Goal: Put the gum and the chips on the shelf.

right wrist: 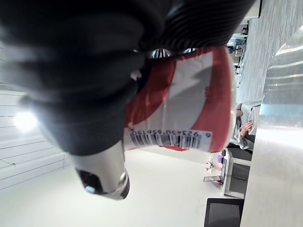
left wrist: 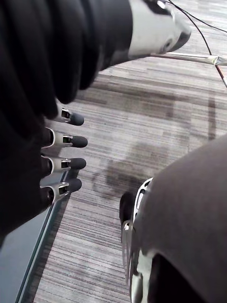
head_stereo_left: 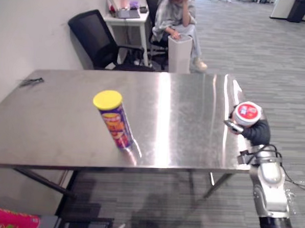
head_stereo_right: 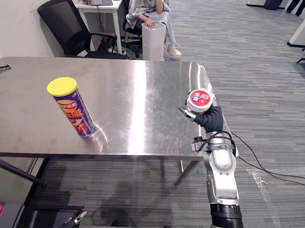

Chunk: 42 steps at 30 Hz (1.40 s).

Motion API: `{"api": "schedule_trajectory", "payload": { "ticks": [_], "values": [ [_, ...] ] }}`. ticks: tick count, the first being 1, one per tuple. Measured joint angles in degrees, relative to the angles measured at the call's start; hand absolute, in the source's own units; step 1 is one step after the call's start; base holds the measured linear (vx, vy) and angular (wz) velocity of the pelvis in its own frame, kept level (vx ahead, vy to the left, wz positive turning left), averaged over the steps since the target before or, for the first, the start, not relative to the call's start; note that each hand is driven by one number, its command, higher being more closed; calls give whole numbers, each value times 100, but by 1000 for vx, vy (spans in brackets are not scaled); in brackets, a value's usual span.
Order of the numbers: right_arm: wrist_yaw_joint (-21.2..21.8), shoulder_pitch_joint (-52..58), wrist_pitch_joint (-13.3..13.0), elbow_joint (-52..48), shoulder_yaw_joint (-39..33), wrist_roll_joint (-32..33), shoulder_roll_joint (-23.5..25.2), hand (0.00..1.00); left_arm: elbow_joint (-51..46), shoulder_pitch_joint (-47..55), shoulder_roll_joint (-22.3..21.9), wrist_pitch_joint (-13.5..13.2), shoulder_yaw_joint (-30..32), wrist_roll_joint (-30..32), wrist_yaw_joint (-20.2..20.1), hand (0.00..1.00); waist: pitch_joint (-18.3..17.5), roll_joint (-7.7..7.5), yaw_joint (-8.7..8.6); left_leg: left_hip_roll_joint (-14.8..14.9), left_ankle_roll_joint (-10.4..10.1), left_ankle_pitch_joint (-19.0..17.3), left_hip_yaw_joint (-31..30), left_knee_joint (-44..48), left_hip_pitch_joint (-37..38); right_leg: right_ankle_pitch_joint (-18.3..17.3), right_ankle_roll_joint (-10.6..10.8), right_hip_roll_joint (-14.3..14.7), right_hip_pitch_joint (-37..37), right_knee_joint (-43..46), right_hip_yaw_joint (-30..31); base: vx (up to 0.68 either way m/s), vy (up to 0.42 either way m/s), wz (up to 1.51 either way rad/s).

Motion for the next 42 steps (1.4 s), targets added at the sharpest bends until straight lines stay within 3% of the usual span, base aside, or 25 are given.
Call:
{"api": "schedule_trajectory", "payload": {
  "ticks": [4, 7, 8, 11, 14, 16, 18, 20, 21, 22, 24, 25, 27, 29, 31, 34, 36, 42],
  "values": [
    [-40, 320, 0, -37, -208, 2, -1, 100, -12, 6, -4, 58, 20, -2, 0, 0, -9, -1, -19, 6, 13, 21, -72, 2, 2, -10, -5, -1, 7, 72, -139, 4, -18, 9],
    [-41, 451, 1, -41, -325, 3, 14, 100, -10, 8, -12, 82, 173, -10, -12, 0, -6, -20, -47, 15, 19, 3, -150, 157, -114, -252, -34, -43, -253, 626, -201, -27, -12, 17],
    [-53, 479, 2, -40, -394, 8, 18, 100, -11, 4, 0, 97, 199, -23, -21, 0, 19, -56, -125, 27, 32, -121, -276, 546, -356, -418, -69, -106, -467, 1102, -327, -61, -19, 41],
    [-55, 461, 0, -40, -340, 168, 84, 100, -19, -7, 36, 108, 223, -121, -38, 0, 116, -117, -131, 75, 27, -449, -531, 1452, -838, -741, -146, -200, -636, 1676, -560, -93, -32, 45],
    [-66, 426, -9, -17, -115, 401, 214, 100, -128, -80, 39, 118, 203, -449, -136, 0, 264, 8, -113, 180, -102, -568, -1182, 2089, -1513, -901, -296, -126, -748, 1929, -1223, -192, -75, 87],
    [-66, 360, -8, -12, -27, 455, 213, 100, -206, -96, 29, 127, 172, -516, -195, 0, 336, 86, -65, 156, -162, -430, -1540, 2022, -1734, -990, -379, -123, -819, 2066, -1584, -276, -130, 105],
    [-79, 131, -10, -11, -8, 527, 210, 100, -288, -109, 18, 150, 158, -521, -236, 0, 443, 121, 94, 178, -235, -344, -1586, 1539, -1805, -1057, -469, -175, -891, 2224, -1989, -215, -139, 125],
    [-150, -119, -36, 27, -43, 567, 197, 100, -286, -181, 16, 187, 173, -563, -225, 0, 487, 34, 104, 387, 85, -369, -805, 1329, -1799, -958, -636, -337, -831, 1957, -2516, -229, -109, 142],
    [-245, -286, -38, 93, -102, 564, 199, 100, -286, -220, 6, 224, 176, -563, -218, 0, 537, 42, 116, 649, 324, -271, -101, 2112, -2036, -923, -709, -444, -836, 1957, -2883, -232, -116, 143],
    [-343, -346, -37, 141, -138, 563, 214, 100, -294, -130, -33, 225, 239, -563, -208, 0, 546, 87, 158, 919, 366, -313, 430, 2920, -2038, -903, -758, -532, -810, 1955, -3171, -216, -152, 129],
    [-396, -338, -35, 169, -132, 559, 204, 100, -300, -19, -131, 228, 387, -562, -193, 0, 517, 215, 168, 1347, 305, -633, 937, 3644, -1628, -864, -770, -558, -708, 1918, -3542, -115, -70, 111],
    [-434, -328, -35, 169, -159, 556, 203, 100, -296, 83, -188, 229, 483, -558, -191, 0, 470, 293, 157, 1526, 233, -864, 1112, 3759, -1333, -850, -760, -604, -707, 1924, -3800, -118, -6, 111],
    [-449, -327, -32, 171, -364, 554, 202, 100, -300, 56, -282, 230, 614, -534, -201, 0, 411, 389, 121, 1675, 186, -955, 1420, 3703, -1090, -786, -722, -738, -720, 1923, -4265, -134, 89, 136],
    [-463, -316, -26, 170, -538, 554, 219, 100, -330, 65, -314, 229, 673, -502, -201, 0, 371, 386, 96, 1550, 178, -935, 1792, 3251, -1150, -662, -667, -871, -707, 1878, -4694, -138, 137, 138],
    [-462, -316, -25, 127, -686, 553, 223, 100, -339, 85, -300, 233, 725, -453, -198, 0, 278, 357, 25, 1197, 119, -915, 1828, 2328, -1172, -330, -602, -846, -613, 1443, -5299, -116, 150, 130],
    [-476, -272, -10, 122, -855, 549, 249, 100, -335, 24, -301, 237, 846, -257, -180, 0, 266, 330, 18, 955, -2, -807, 1813, 1723, -1201, -47, -572, -869, -528, 1317, -5790, -84, 186, 91],
    [-506, -192, -5, 120, -879, 503, 254, 100, -205, 44, -307, 248, 845, -96, -170, 0, 249, 287, 11, 677, 126, -656, 1705, 1417, -1156, 179, -589, -1040, -491, 1316, -5852, -54, 198, 43],
    [-694, -109, 19, 252, -1042, 101, 397, 100, -200, 67, -239, 229, 839, -20, -146, 0, 249, 183, 50, 316, 253, -577, 1607, 1240, -1055, 552, -647, -1394, -488, 1486, -5593, -28, 150, 14]
  ]
}}
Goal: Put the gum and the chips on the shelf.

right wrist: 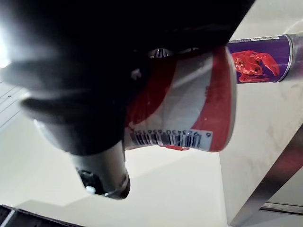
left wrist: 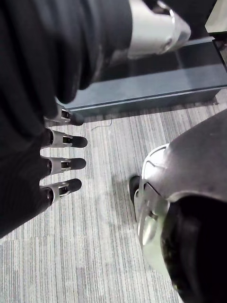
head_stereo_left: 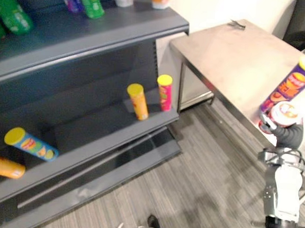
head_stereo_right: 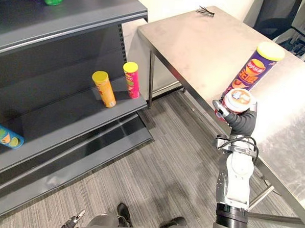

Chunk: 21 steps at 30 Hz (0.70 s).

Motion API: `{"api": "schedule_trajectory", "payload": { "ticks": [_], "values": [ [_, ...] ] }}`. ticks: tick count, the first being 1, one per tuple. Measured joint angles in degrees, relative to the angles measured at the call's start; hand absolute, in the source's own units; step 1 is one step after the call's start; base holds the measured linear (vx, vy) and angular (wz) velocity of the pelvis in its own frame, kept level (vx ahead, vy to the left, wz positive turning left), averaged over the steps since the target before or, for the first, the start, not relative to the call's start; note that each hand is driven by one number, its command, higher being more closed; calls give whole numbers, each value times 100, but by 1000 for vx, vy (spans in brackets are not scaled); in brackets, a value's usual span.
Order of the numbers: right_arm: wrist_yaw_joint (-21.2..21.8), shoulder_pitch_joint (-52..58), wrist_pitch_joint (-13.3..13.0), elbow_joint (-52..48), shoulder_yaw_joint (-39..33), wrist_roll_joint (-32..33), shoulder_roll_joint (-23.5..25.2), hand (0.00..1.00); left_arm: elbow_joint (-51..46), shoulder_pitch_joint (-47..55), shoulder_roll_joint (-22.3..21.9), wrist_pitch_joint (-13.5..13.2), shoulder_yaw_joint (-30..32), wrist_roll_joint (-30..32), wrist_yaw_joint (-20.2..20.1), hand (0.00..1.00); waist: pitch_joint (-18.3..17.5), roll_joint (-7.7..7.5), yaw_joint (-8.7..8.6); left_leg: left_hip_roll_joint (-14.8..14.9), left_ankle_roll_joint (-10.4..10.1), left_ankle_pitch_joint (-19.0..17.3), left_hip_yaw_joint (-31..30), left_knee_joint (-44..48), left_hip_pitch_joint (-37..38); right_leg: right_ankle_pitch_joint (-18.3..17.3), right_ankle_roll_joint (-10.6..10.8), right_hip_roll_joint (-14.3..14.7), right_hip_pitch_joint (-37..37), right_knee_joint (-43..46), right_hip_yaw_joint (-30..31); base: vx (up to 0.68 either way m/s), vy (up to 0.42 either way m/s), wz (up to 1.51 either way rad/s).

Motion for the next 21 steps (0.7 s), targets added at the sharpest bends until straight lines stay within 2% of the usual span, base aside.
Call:
{"api": "schedule_trajectory", "payload": {
  "ticks": [3, 4, 7, 9, 10, 12, 15, 17, 19, 20, 21],
  "values": [
    [-11, 4, 5, 100, 13, -16, 66, 100, -98, 10, -16, -9, 0, -24, -2, 0, 29, -99, 77, -157, 43, 24, -96, -193, 14, -4, -2, -28, -20, -122, 373, -69, 43, 14],
    [-8, 5, 6, 109, 16, -18, 66, 100, -98, 21, -36, -6, 1, -39, -7, 0, 48, -107, 141, -172, 44, 23, -102, -191, 7, -10, -5, -23, -32, -166, 506, -89, 6, 3],
    [10, 5, 8, 112, 28, -184, 66, 100, -102, 108, -51, -5, 5, -95, -35, 0, 102, -110, 181, -180, 48, 21, -123, -169, -33, -154, -64, 11, -35, -231, 696, -52, -22, 8],
    [26, 5, 10, 112, 37, -211, 66, 100, -103, 122, -53, -5, 8, -95, -56, 0, 164, -120, 198, -171, 41, 26, -194, -154, -125, -216, 15, 59, -43, -277, 714, -52, -29, 15],
    [26, 6, 10, 112, 69, -210, 66, 100, -147, 124, -53, -7, 8, -95, -64, 0, 224, -121, 196, -159, 35, 31, -256, -135, -182, -283, 129, 97, -44, -288, 714, -48, -27, 27],
    [24, 4, 11, 121, 180, -206, 67, 100, -253, 84, -54, -10, 7, -99, -64, 0, 291, -135, 172, -36, 37, 33, -277, 33, -367, -285, 271, 251, -51, -432, 698, -15, -46, 37],
    [42, -10, 12, 242, 626, -185, 72, 100, -321, 55, -55, -14, 6, -354, -60, 0, 348, -163, 304, 296, 38, 24, -294, 525, -666, -271, 284, 491, -65, -570, 658, 13, -46, 10],
    [149, -16, 19, 276, 989, -161, 77, 100, -388, 46, -63, -10, 2, -553, -65, 0, 376, -166, 336, 469, 30, -161, -410, 962, -876, -225, 272, 559, -42, -490, 573, 60, -5, 11],
    [256, -29, 42, 279, 1305, -162, 72, 100, -474, 24, -62, -11, -9, -553, -74, 0, 470, -142, 398, 604, 30, -405, -516, 1349, -983, -310, 219, 453, -31, -58, 580, 40, 63, 23],
    [320, 1, 66, 279, 1430, -162, 53, 100, -484, -15, -48, -7, -127, -553, -71, 0, 538, -56, 368, 569, 75, -489, -737, 1457, -986, -329, 175, 258, -83, 543, 943, 33, 139, 76],
    [424, 48, 77, 277, 1477, -163, 45, 100, -522, -9, 46, -62, -408, -542, -64, 0, 576, -93, 289, 359, 158, -512, -989, 1455, -903, -353, -184, -65, -397, 1440, 1947, 61, 165, 100]
  ]
}}
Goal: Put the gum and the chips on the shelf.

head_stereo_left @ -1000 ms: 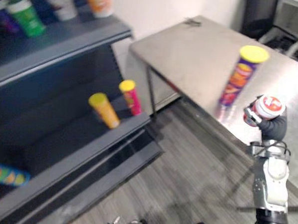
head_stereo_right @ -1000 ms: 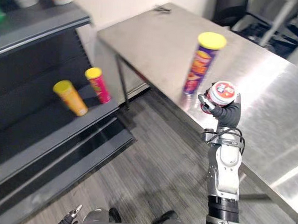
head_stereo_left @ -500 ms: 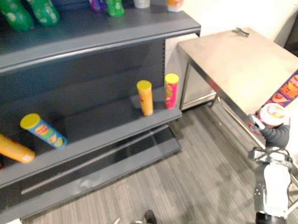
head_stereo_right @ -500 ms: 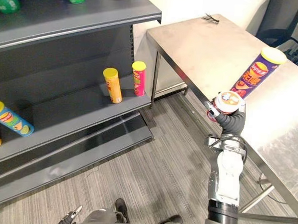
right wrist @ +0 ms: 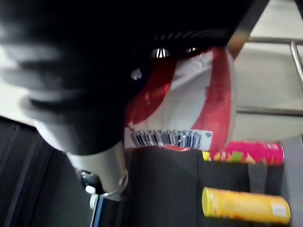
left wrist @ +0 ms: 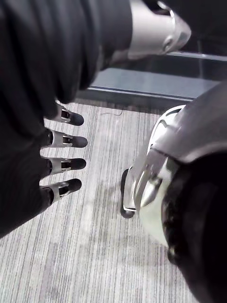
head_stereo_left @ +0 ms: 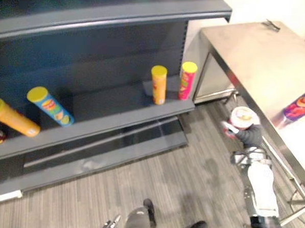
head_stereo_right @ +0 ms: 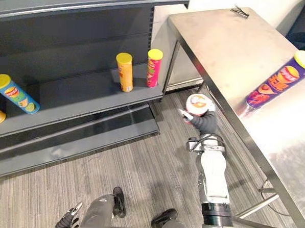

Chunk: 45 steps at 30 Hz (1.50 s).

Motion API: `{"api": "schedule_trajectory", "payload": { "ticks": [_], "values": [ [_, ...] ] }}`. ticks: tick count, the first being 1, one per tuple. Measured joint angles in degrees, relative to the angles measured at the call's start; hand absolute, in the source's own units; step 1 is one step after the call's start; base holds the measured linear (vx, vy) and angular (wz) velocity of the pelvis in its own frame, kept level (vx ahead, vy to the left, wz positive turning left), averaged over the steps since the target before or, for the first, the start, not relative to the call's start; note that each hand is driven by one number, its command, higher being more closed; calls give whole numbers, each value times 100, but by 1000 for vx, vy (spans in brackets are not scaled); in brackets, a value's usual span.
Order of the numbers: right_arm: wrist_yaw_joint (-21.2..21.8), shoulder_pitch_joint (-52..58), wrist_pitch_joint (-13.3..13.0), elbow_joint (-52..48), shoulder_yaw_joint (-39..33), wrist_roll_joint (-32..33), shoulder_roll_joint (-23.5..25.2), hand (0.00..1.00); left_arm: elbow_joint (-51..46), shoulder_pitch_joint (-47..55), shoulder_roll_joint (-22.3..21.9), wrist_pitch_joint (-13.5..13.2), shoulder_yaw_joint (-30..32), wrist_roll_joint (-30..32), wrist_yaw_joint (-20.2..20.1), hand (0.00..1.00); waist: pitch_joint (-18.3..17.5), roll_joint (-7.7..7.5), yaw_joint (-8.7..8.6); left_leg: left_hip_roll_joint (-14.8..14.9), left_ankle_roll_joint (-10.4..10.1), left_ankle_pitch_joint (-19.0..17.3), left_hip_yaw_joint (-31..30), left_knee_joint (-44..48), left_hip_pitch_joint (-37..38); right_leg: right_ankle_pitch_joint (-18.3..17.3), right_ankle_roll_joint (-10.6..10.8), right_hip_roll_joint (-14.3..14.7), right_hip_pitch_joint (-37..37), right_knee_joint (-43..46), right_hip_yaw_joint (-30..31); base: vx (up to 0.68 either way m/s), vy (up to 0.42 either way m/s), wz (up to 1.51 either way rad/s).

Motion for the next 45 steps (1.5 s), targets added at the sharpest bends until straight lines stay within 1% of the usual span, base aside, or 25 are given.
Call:
{"api": "schedule_trajectory", "payload": {
  "ticks": [1, 2, 3, 4, 5, 6, 7, 8, 9, 10, 13, 15, 17, 22, 24, 26, 28, 33, 36, 39, 41, 42, 43, 44, 45],
  "values": [
    [33, 14, -2, 1, 7, 0, 4, 100, -10, -18, 48, -17, -118, 3, 0, 0, 26, 23, -32, -86, 47, -14, -165, 22, 22, -96, -145, -15, -280, 374, 629, 100, 123, 160],
    [132, 142, -4, -6, 159, 1, 14, 100, 55, -118, 181, -68, -318, 6, 22, 0, 86, 31, -128, -282, 138, 24, -698, -48, 8, -724, 250, 719, -620, 387, 2634, 97, 40, 152],
    [181, 192, -4, -9, 235, 0, 18, 100, 68, -129, 231, -81, -326, 6, 29, 0, 92, -33, -176, -400, 147, 63, -845, -124, 31, -852, 304, 894, -661, 332, 3091, 91, -7, 160],
    [223, 240, -3, -18, 323, 1, 17, 100, 112, -143, 312, -99, -324, 5, 39, 0, 108, -106, -210, -520, 135, 83, -920, -180, 77, -909, 351, 990, -656, 250, 3369, 73, -23, 118],
    [257, 322, -3, -53, 441, 3, 24, 100, 175, -157, 345, -99, -329, 7, 57, 0, 118, -199, -239, -677, 110, 104, -990, -204, 127, -919, 368, 1035, -650, 134, 3538, 140, -70, 138],
    [333, 401, -3, -95, 608, 63, 25, 100, 314, -164, 350, -96, -344, 8, 94, 0, 142, -254, -241, -892, 74, 125, -1122, -192, 210, -914, 374, 1087, -659, -16, 3687, 161, -86, 139],
    [400, 472, -3, -162, 637, 118, 22, 100, 345, -164, 346, -95, -441, 8, 120, 0, 140, -254, -245, -990, 80, 104, -1283, -134, 208, -923, 395, 1095, -619, -125, 3675, 158, -81, 116],
    [440, 527, -3, -215, 631, 207, 20, 100, 340, -164, 339, -99, -503, 9, 119, 0, 157, -188, -244, -1034, 79, 94, -1403, -108, 202, -952, 449, 1079, -531, -156, 3653, 129, -54, 92],
    [509, 590, -3, -286, 632, 256, 24, 100, 340, -161, 326, -100, -580, 25, 106, 0, 158, -110, -242, -1076, 68, 101, -1581, -113, 158, -977, 496, 1090, -377, -424, 3565, 128, -71, 67],
    [571, 573, -3, -288, 628, 308, 24, 100, 346, -147, 326, -99, -620, 41, 107, 0, 166, -88, -209, -1065, 45, 111, -1649, -116, 87, -995, 524, 1142, -242, -709, 3469, 125, -83, 44],
    [592, 597, -1, -287, 592, 460, 24, 100, 389, -171, 298, -95, -669, 27, 83, 0, 172, -89, -180, -1030, -7, 188, -1743, -168, 18, -1011, 555, 1229, -148, -1009, 3399, 90, -106, 11],
    [606, 686, -2, -295, 559, 514, 24, 100, 403, -200, 313, -97, -667, 34, 62, 0, 167, -95, -258, -1009, -90, 270, -1889, -349, 92, -1013, 558, 1289, -17, -1161, 3253, 88, -148, 28],
    [609, 761, -3, -342, 550, 593, 25, 100, 435, -252, 318, -97, -666, 45, 56, 0, 167, -96, -267, -1004, -132, 357, -1948, -508, 128, -1013, 558, 1310, 8, -1228, 3199, 55, -115, 18],
    [677, 990, -2, -379, 534, 638, 173, 100, 441, -269, 327, -64, -663, 109, 42, 0, 164, -102, -303, -935, -248, 606, -1982, -1056, 412, -1012, 556, 1391, 82, -1331, 3203, 25, -106, 2],
    [681, 1096, -2, -397, 491, 637, 210, 100, 484, -305, 335, -62, -657, 115, 34, 0, 163, -101, -338, -928, -297, 805, -2006, -1368, 540, -1011, 557, 1403, 78, -1385, 3193, 10, -87, 1],
    [677, 1168, -1, -388, 438, 636, 222, 100, 499, -324, 336, -62, -653, 154, 29, 0, 162, -98, -345, -925, -329, 920, -2039, -1565, 621, -1012, 558, 1414, 79, -1396, 3182, 10, -73, 5],
    [664, 1234, -1, -352, 357, 629, 229, 100, 497, -334, 341, -61, -645, 294, 27, 0, 155, -98, -361, -901, -358, 1098, -2096, -1836, 722, -1014, 558, 1440, 83, -1395, 3127, -9, -72, 13],
    [636, 1247, 2, -209, 342, 626, 232, 100, 512, -331, 314, -53, -495, 296, 24, 0, 123, -107, -410, -867, -452, 1291, -2204, -2230, 895, -1124, 535, 1469, 65, -1274, 3056, -25, -55, 9],
    [639, 1288, 1, -208, 342, 629, 232, 100, 518, -331, 316, -52, -490, 295, 25, 0, 91, -121, -470, -867, -462, 1220, -2257, -1997, 829, -1265, 505, 1466, 69, -1077, 2985, -26, -59, 18],
    [633, 1434, 0, -207, 342, 639, 230, 100, 464, -330, 323, -53, -539, 228, -6, 0, 77, -100, -462, -840, -412, 795, -2251, -905, 432, -1536, 450, 1464, 109, -770, 2853, -45, -38, 22],
    [586, 1549, 1, -206, 314, 640, 227, 100, 382, -342, 349, -61, -593, 185, -10, 0, 72, -101, -478, -844, -418, 746, -2149, -750, 361, -1698, 385, 1390, 212, -615, 2710, -46, -21, 46],
    [556, 1556, 1, -202, 284, 640, 235, 100, 335, -349, 358, -60, -671, 62, -7, 0, 68, -89, -478, -727, -383, 600, -1885, -743, 368, -1751, 365, 1357, 264, -598, 2614, -24, -2, 33],
    [540, 1554, 0, -198, 274, 639, 242, 100, 318, -354, 358, -60, -680, 43, -9, 0, 76, -113, -465, -642, -399, 564, -1707, -655, 316, -1759, 353, 1333, 273, -603, 2582, -11, 17, 32],
    [478, 1470, -1, -149, 286, 639, 260, 100, 298, -354, 363, -61, -681, 41, -19, 0, 53, -87, -461, -473, -391, 546, -1585, -420, 96, -1782, 375, 1263, 271, -602, 2575, 9, 34, 14],
    [454, 1403, -2, -81, 291, 638, 258, 100, 299, -346, 366, -60, -681, 41, -16, 0, 69, -130, -459, -413, -427, 573, -1635, -426, -10, -1802, 411, 1179, 268, -600, 2598, 33, 91, 8]
  ]
}}
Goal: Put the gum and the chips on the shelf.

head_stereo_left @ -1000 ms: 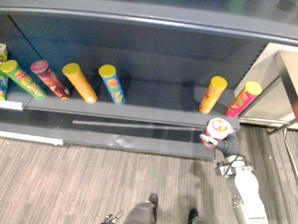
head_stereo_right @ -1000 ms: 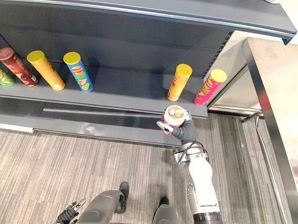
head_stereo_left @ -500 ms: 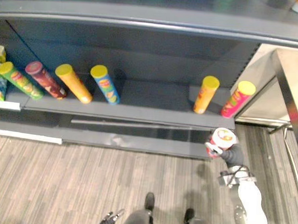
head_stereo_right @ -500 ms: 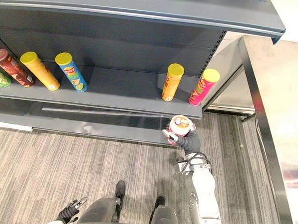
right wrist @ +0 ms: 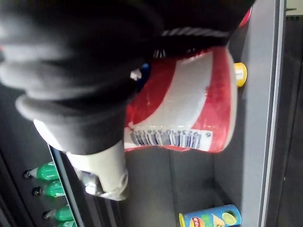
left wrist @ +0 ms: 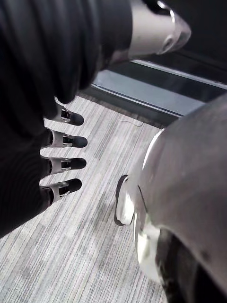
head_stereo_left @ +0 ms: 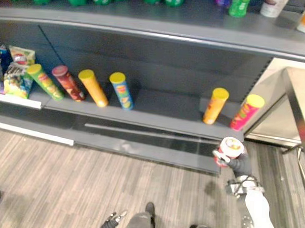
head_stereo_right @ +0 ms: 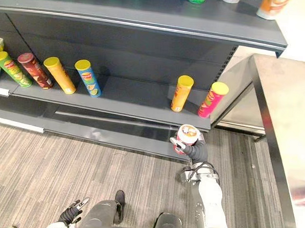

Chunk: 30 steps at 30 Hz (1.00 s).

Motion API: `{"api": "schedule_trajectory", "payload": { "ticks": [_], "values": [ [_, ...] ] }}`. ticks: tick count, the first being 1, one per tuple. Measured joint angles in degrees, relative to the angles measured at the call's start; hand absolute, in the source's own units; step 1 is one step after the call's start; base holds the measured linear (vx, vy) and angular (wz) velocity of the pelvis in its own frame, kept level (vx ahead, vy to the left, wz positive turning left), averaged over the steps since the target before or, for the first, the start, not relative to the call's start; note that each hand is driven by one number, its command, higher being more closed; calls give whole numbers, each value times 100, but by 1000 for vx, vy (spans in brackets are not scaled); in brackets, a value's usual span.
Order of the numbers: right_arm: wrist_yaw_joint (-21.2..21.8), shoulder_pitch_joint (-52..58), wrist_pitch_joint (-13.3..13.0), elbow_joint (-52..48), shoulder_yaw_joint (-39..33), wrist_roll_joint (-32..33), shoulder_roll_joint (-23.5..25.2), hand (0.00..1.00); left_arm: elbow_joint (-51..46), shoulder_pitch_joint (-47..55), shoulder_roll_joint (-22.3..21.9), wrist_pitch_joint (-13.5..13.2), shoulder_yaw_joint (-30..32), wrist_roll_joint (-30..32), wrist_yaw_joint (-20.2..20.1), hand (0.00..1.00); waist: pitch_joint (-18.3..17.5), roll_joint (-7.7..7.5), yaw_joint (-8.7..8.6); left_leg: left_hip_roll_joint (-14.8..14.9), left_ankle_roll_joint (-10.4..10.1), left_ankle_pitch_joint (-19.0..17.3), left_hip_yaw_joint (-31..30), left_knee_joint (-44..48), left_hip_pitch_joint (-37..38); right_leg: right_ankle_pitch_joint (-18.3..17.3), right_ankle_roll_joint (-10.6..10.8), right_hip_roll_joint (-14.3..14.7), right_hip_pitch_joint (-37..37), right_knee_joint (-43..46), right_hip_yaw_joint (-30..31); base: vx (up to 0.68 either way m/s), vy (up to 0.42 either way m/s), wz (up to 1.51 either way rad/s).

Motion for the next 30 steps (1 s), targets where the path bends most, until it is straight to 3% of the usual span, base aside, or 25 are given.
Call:
{"api": "schedule_trajectory", "payload": {
  "ticks": [2, 3, 4, 5, 7, 8, 11, 15, 17, 20, 23, 24, 26, 30],
  "values": [
    [-12, -35, 0, 80, 2, 0, -12, 100, 8, 40, -24, 0, -33, 2, 8, 0, -30, 46, 13, 116, -134, 116, -98, -218, -84, -39, 76, -106, 8, -6, 91, 75, 172, -16],
    [-15, -39, 0, 81, 2, -2, -51, 100, 16, 145, -80, 1, -48, 5, 11, 0, -100, 168, 31, 243, -355, 277, -166, -510, -31, -56, 248, -119, 7, -17, 217, 162, 300, -40],
    [-27, -52, 4, 139, -13, -3, -2, 100, 65, 181, -81, 5, -46, 9, 23, 0, -152, 141, 44, 153, -386, 453, 50, -464, 64, -51, 384, -271, 67, -89, 376, 202, 318, -43],
    [-25, -48, 8, 153, 21, -5, 10, 100, 74, 208, -49, -2, -36, 11, 29, 0, -184, 77, 56, 83, -336, 394, 126, -473, 85, -6, 416, -311, 105, -247, 458, 246, 288, -36],
    [0, -105, 15, 152, 60, -18, 27, 100, 91, 137, -1, -1, -31, 64, 104, 0, -297, -86, 56, -72, -142, 195, 316, -288, -6, 435, 576, -423, 276, -771, 627, 327, 300, -28],
    [-11, -215, 32, 151, 27, -20, 65, 100, 175, 36, 54, 0, -29, 267, 147, 0, -358, -99, 59, -126, -1, 60, 424, -197, -23, 934, 609, -463, 326, -1074, 789, 320, 324, -25],
    [-19, -242, 54, 136, 17, -27, 138, 100, 197, 10, 53, 2, -45, 294, 159, 0, -463, -72, 64, -152, 128, -52, 612, -283, 38, 1439, 567, -509, 168, -1045, 996, 221, 268, -32],
    [-79, -337, 161, 169, 151, -238, 210, 100, 190, 10, 28, -2, -132, 294, 261, 0, -467, -54, 130, -227, 211, -90, 1043, -732, 654, 2107, 18, -676, -432, 91, 1083, 168, 261, -46],
    [-120, -401, 160, 229, 296, -238, 213, 100, 193, 11, 35, -2, -231, 298, 267, 0, -441, -10, 117, -222, 211, -90, 1168, -859, 935, 2005, -22, -665, -574, 547, 1023, 101, 154, -35],
    [-107, -527, 166, 350, 412, -237, 220, 100, 205, 4, 21, -2, -208, 300, 272, 0, -450, 1, 135, -124, 240, -72, 1305, -1003, 1200, 1436, 215, -293, -631, 359, 751, 47, 21, -22],
    [-92, -566, 166, 357, 450, -235, 218, 100, 254, 3, 27, 2, -190, 296, 258, 0, -472, -38, 132, -95, 238, -73, 1329, -1003, 1227, 1430, 231, -75, -604, -404, 713, -15, -92, -8],
    [-78, -563, 166, 357, 464, -234, 219, 100, 256, 11, 42, 3, -183, 296, 256, 0, -521, -130, 136, -141, 230, -77, 1322, -1002, 1224, 1574, 301, -79, -583, -670, 763, -39, -179, 9],
    [-44, -559, 168, 372, 490, -233, 183, 100, 285, 14, 36, 3, -76, 296, 254, 0, -526, -164, 140, -214, 155, -41, 1288, -1028, 1260, 1377, 454, -126, -436, -881, 793, -66, -265, 5],
    [-6, -510, 174, 422, 504, -219, 79, 100, 488, 58, -84, 28, 27, 280, 244, 0, -597, 36, 121, 10, -124, 420, 1119, -1725, 1527, 1297, 351, 218, -254, -1226, 585, -65, -204, 10]
  ]
}}
